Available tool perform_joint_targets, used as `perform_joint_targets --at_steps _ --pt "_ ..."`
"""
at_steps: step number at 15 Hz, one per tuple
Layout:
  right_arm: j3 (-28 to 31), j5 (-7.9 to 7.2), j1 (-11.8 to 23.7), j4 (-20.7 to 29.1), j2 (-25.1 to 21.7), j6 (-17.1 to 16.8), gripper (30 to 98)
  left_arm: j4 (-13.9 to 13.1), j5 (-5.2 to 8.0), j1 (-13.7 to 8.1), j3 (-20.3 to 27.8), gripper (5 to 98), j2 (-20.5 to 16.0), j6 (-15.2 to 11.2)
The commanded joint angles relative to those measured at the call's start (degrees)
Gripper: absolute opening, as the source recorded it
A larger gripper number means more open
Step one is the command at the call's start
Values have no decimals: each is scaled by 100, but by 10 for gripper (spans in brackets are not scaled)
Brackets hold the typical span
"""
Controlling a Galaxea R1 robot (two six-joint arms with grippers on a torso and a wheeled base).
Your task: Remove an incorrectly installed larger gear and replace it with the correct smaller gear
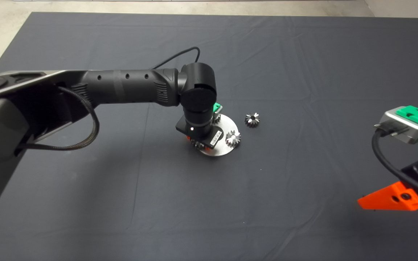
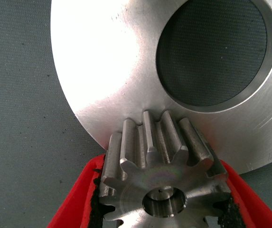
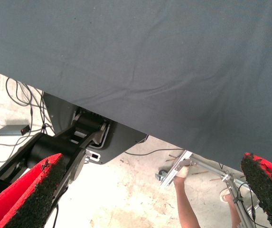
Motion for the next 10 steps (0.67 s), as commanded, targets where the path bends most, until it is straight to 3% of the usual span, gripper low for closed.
perform_joint_targets --at_steps 1,4,8,10 --pt "15 24 100 92 15 -1 977 2 266 -137 -32 457 7 14" --pt "15 24 109 92 15 -1 977 -322 284 -391 -19 457 -1 19" --pt "15 24 103 92 15 -1 977 -414 284 -745 4 457 -1 10" --pt "15 24 100 87 15 -1 977 -617 284 -849 3 456 25 1"
